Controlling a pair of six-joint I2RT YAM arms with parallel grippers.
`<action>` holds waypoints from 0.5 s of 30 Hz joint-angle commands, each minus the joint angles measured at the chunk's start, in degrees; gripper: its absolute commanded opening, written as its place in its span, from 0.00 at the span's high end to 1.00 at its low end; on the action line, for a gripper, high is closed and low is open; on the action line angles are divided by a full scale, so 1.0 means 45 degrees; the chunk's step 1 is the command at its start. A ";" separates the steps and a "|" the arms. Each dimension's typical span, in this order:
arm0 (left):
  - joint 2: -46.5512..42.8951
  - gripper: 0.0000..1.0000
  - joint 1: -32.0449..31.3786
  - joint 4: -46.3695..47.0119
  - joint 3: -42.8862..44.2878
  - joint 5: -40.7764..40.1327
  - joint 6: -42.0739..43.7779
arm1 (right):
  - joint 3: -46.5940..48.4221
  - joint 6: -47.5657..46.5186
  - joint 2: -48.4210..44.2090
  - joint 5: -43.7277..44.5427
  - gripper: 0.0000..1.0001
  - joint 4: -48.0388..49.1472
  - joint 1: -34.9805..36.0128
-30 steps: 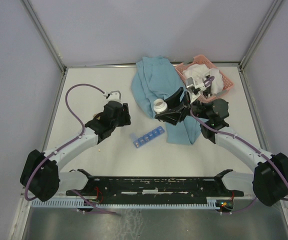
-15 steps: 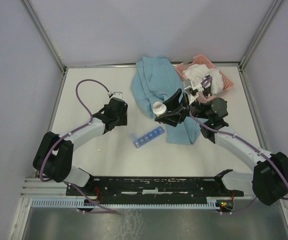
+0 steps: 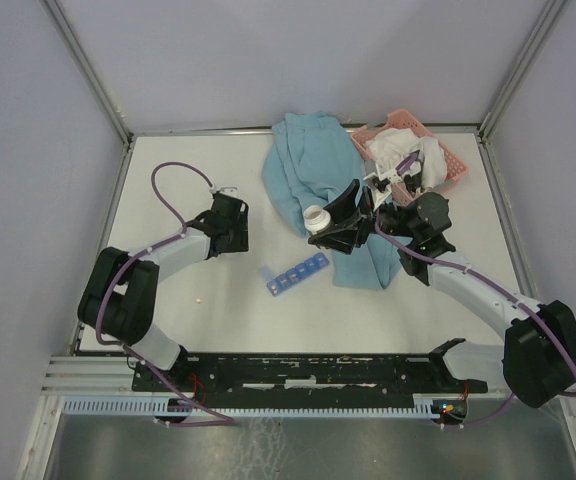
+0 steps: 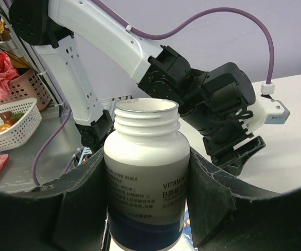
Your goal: Sort the pills into containers
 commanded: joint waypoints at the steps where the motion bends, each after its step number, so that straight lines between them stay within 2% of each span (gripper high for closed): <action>1: 0.0317 0.32 0.0225 0.0347 0.0477 -0.0021 0.0508 | 0.0372 -0.0188 0.0033 -0.0227 0.87 0.0487 -0.0031; 15: 0.0803 0.38 0.0345 0.0319 0.0543 0.0391 0.0380 | 0.0371 -0.0149 0.0011 -0.0231 0.87 0.0476 -0.0048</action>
